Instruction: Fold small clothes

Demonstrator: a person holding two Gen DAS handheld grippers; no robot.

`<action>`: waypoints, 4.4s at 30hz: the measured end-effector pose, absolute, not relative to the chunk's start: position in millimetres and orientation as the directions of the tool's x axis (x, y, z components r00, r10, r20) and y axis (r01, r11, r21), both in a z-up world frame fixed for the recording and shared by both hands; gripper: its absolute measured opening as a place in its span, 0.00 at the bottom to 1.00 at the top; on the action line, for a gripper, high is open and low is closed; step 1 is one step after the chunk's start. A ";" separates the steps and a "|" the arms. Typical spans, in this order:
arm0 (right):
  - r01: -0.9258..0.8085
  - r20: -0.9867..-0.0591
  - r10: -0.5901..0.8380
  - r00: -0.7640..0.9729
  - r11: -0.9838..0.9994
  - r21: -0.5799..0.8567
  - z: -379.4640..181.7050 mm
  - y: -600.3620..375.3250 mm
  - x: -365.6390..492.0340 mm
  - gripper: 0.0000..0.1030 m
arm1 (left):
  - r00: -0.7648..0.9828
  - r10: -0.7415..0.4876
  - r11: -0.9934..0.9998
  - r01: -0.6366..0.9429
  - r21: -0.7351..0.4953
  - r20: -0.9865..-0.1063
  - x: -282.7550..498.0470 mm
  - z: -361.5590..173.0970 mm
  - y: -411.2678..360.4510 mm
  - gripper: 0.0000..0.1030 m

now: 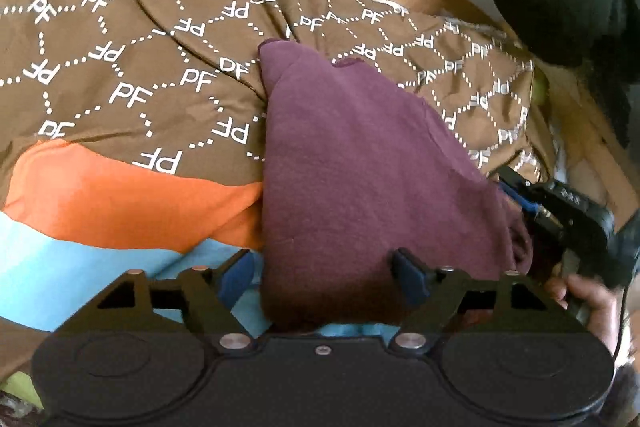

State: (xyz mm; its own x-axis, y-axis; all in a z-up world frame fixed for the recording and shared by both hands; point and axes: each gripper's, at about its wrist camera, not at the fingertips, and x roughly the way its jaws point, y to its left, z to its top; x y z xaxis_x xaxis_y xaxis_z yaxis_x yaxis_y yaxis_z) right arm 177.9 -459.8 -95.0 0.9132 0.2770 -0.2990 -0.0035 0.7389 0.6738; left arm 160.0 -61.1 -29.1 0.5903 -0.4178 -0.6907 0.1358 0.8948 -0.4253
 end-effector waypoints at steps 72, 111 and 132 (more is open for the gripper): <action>-0.129 -0.303 0.368 0.879 0.796 0.591 -60.7 -374.2 162.6 0.18 | 0.399 -0.540 0.840 0.300 -0.452 -0.741 219.8 1.9 -34.9 0.46; -0.125 -0.471 0.443 0.763 0.816 0.564 -81.8 -316.1 217.2 0.31 | 0.488 -0.546 0.835 0.247 -0.492 -0.681 179.4 -44.7 42.5 0.56; -0.290 -0.443 0.288 0.849 0.955 0.067 38.3 -223.7 145.9 0.25 | 0.658 -0.471 0.875 0.434 -0.215 -0.588 128.5 24.7 34.3 0.48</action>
